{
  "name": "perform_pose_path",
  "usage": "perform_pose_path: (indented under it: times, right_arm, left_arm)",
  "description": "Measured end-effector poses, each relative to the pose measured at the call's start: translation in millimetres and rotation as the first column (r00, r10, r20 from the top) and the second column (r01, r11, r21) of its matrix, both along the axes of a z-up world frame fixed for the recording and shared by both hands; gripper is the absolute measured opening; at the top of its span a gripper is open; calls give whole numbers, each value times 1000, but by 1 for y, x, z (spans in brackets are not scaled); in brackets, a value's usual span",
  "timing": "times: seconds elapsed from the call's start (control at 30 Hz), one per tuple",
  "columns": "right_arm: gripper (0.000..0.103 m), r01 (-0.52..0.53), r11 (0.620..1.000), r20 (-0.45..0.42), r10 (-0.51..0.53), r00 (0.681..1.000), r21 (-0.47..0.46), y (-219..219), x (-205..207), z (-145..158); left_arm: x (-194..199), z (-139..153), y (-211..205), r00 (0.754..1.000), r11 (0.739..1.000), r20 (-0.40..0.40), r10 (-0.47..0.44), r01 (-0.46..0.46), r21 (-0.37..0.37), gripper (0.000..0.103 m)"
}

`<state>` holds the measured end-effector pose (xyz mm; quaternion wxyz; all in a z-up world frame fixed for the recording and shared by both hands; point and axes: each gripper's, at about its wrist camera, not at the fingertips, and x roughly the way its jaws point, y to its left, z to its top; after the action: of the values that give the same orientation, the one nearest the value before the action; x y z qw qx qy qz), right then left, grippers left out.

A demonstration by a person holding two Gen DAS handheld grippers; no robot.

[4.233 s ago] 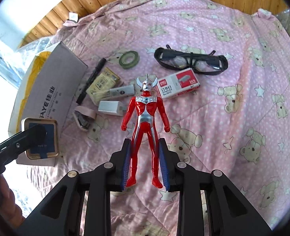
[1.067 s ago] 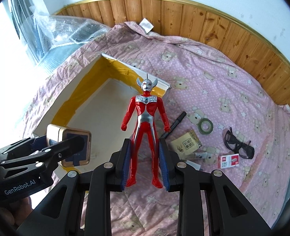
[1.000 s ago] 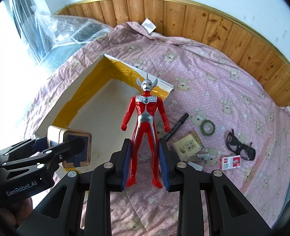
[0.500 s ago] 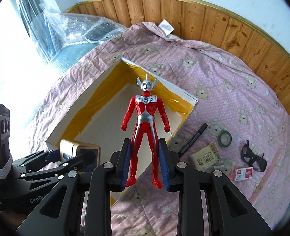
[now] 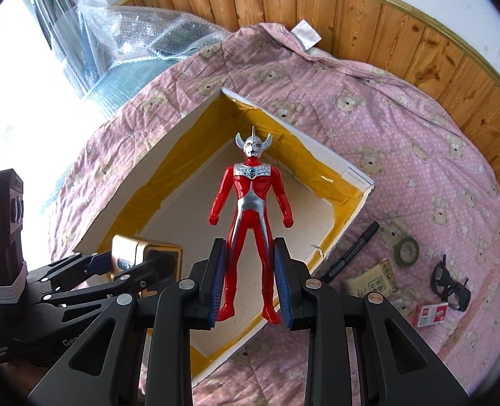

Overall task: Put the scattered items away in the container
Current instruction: 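Carry the power bank and red figure over the white box with both grippers, then open both grippers to drop the power bank and figure into the box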

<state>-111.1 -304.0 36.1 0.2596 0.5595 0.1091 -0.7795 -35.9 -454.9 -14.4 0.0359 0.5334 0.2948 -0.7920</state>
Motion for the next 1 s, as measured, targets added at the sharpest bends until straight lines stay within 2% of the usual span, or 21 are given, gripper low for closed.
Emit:
perform_pose_path:
  times: [0.7,0.73,0.77,0.83,1.0]
  right_arm:
    - [30,-38,999,77,38,996,8,-27,-44,-45]
    - [32,-38,999,77,37,996,12,-27,-46,-49]
    - [44,-38,999,76,37,996,16,-28,-49,-53]
    - [53,-22,1000,90,20,996,21,-24,-51,-61]
    - [53,1,1000,138,-2,990,4,-11,-50,-71]
  left_arm:
    - [-54,-35,-18,998,1000,68,14,-13,-15,55]
    - [-57,-38,-19,997,1000,70,17,-16,-23,56]
    - [-59,-41,-21,997,999,75,23,-20,-36,56]
    - [-61,-48,-28,994,998,100,48,-43,-52,57]
    - [-52,-46,-42,994,997,82,68,-66,-33,57]
